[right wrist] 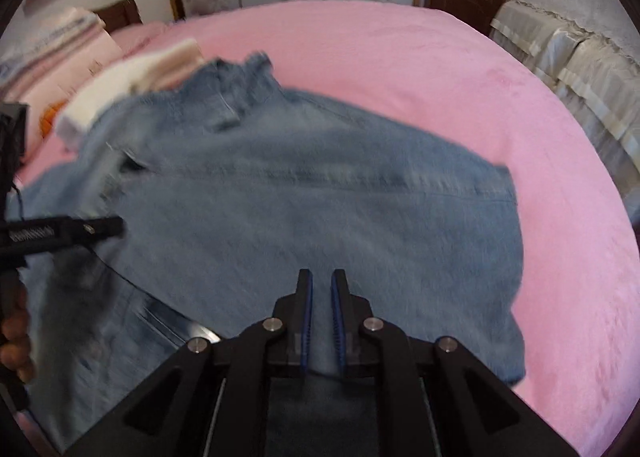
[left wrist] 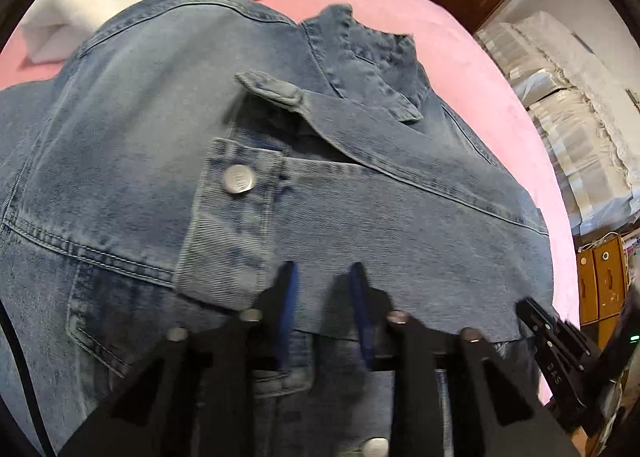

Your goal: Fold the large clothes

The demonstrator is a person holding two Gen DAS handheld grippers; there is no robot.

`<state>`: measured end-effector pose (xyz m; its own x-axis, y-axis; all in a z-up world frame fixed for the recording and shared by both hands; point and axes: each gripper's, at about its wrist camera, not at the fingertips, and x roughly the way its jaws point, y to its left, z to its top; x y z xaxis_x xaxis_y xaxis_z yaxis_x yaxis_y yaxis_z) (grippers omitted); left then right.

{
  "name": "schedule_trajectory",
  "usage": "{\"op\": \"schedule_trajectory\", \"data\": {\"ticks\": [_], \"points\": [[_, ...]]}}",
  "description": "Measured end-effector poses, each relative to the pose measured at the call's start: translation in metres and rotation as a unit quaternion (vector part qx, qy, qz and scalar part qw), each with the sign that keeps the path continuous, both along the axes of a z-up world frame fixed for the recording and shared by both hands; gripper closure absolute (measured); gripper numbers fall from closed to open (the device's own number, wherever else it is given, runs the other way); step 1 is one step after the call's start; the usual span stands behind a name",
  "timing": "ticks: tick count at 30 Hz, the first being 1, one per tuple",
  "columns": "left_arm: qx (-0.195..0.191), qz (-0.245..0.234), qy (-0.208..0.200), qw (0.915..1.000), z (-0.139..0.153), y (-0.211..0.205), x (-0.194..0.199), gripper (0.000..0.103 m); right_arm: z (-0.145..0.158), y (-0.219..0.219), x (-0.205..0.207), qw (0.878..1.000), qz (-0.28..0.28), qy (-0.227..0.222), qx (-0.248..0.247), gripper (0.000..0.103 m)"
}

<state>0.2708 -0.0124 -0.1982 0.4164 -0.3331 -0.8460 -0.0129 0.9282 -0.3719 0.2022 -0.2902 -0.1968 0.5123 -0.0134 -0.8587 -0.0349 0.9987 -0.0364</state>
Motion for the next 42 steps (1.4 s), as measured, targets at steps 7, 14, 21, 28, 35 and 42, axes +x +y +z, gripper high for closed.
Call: {"op": "schedule_trajectory", "data": {"ticks": [7,14,21,28,35,42], "points": [[-0.034,0.009,0.003,0.9994,-0.006,0.014,-0.001,0.092,-0.008,-0.095,-0.032,0.995,-0.104,-0.002,-0.006,0.103],[-0.048,0.018,0.006,0.9987,0.007,0.022,0.006,0.09,-0.008,-0.084,-0.027,0.992,-0.123,0.0,-0.026,0.103],[-0.116,0.064,-0.012,0.9912,0.03,0.059,0.046,0.086,0.001,-0.092,-0.037,0.99,-0.14,-0.012,0.01,0.103],[-0.145,0.083,0.011,0.9859,0.022,0.06,0.087,0.086,0.019,-0.074,-0.038,0.992,-0.118,-0.033,0.031,0.101],[-0.157,0.092,0.035,0.9827,0.008,0.056,0.086,0.094,0.026,-0.058,-0.032,0.994,-0.097,-0.039,0.035,0.101],[-0.15,0.111,0.037,0.9817,0.011,0.068,0.078,0.081,0.035,-0.052,-0.034,0.994,-0.088,-0.047,0.038,0.101]]}}
